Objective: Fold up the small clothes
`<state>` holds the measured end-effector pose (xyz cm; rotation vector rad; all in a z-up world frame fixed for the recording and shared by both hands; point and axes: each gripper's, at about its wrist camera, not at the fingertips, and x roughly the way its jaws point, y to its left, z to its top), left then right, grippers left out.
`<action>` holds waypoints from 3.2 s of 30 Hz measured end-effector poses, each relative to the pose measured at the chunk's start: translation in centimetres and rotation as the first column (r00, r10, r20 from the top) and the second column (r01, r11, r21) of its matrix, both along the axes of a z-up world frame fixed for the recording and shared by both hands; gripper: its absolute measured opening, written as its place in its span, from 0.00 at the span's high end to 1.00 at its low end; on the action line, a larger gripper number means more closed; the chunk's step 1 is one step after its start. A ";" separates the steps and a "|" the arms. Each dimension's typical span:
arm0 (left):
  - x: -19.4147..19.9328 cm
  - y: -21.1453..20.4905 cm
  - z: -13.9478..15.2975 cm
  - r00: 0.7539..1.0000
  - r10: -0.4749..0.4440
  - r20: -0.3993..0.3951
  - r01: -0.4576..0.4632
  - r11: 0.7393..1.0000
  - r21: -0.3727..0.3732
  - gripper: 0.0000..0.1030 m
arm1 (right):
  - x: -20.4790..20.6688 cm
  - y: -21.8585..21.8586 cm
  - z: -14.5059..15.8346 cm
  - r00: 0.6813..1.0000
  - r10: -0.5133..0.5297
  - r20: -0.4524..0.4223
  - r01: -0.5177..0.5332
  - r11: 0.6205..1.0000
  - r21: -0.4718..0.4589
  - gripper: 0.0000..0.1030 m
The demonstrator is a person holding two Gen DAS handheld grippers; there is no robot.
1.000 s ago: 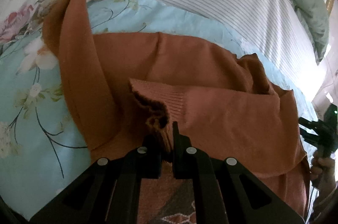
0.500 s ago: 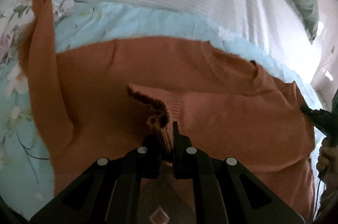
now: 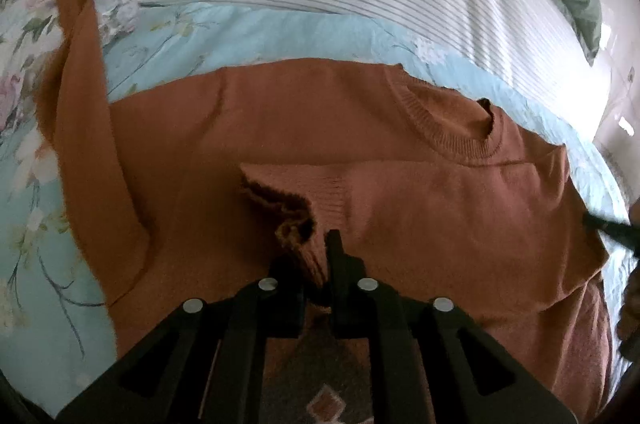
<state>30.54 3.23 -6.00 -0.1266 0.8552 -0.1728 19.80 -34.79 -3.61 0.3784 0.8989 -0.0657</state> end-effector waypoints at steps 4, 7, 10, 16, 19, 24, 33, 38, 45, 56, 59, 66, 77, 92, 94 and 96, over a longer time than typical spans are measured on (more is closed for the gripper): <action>-0.5 2.1 -0.4 0.999 0.045 -0.022 -0.045 0.999 -0.018 0.85 | -1.7 -1.6 -1.1 0.997 -0.075 -0.009 0.075 0.988 0.138 0.79; -1.3 4.1 0.2 0.995 0.098 -0.015 -0.098 0.995 -0.016 0.86 | -3.4 0.0 0.5 0.997 -0.036 0.062 0.026 0.987 0.158 0.43; -2.0 6.7 1.4 0.987 0.162 0.001 -0.161 0.986 -0.038 0.80 | -5.0 2.9 1.7 0.991 0.045 0.129 -0.070 0.979 0.194 0.41; -0.7 11.0 3.6 0.962 0.273 0.017 -0.272 0.961 -0.043 0.51 | -6.6 7.0 0.7 0.984 0.117 0.136 -0.151 0.949 0.278 0.41; 0.9 12.6 4.2 0.948 0.319 0.018 -0.318 0.947 -0.034 0.48 | -6.9 8.4 0.4 0.981 0.145 0.131 -0.178 0.941 0.289 0.41; 6.5 15.0 4.5 0.927 0.374 0.002 -0.374 0.927 0.011 0.42 | -6.2 10.0 0.4 0.978 0.171 0.117 -0.199 0.934 0.297 0.41; 17.2 19.8 2.9 0.892 0.443 -0.087 -0.440 0.897 0.054 0.50 | -6.6 11.1 0.2 0.975 0.209 0.080 -0.224 0.926 0.305 0.41; 17.2 20.2 3.9 0.907 0.420 -0.043 -0.419 0.908 0.016 0.96 | -6.8 10.9 -0.1 0.976 0.204 0.074 -0.217 0.925 0.312 0.41; 9.1 13.2 8.2 0.963 0.235 0.131 -0.238 0.971 0.007 0.96 | -7.8 10.4 -0.3 0.981 0.165 0.106 -0.192 0.917 0.349 0.41; -0.8 -5.1 8.4 0.965 -0.194 0.177 0.179 0.979 0.097 0.96 | -11.7 6.3 0.8 0.989 0.036 0.146 -0.087 0.930 0.357 0.41; -2.0 -9.1 6.8 0.953 -0.268 0.139 0.252 0.960 0.123 0.96 | -12.7 4.8 0.8 0.989 -0.009 0.147 -0.046 0.929 0.368 0.41; -2.4 -13.9 1.4 0.939 -0.343 -0.025 0.340 0.914 0.221 0.83 | -13.3 3.2 0.9 0.988 -0.051 0.145 -0.006 0.928 0.372 0.41; -9.1 -5.4 1.7 0.964 -0.264 -0.011 0.263 0.951 0.161 0.47 | -5.9 7.2 3.1 0.977 0.111 0.181 -0.162 0.942 0.293 0.37; -6.0 8.0 -1.5 0.978 0.202 -0.041 -0.196 0.973 0.118 0.45 | 12.0 25.4 1.8 0.876 0.482 -0.007 -0.472 0.855 -0.214 0.47; -6.0 7.7 -1.5 0.978 0.206 -0.036 -0.200 0.971 0.129 0.45 | 13.0 25.9 0.7 0.870 0.491 -0.043 -0.487 0.843 -0.227 0.63; -5.7 7.4 -1.6 0.978 0.206 -0.029 -0.201 0.970 0.137 0.44 | 13.3 25.5 0.5 0.883 0.469 -0.038 -0.463 0.854 -0.239 0.86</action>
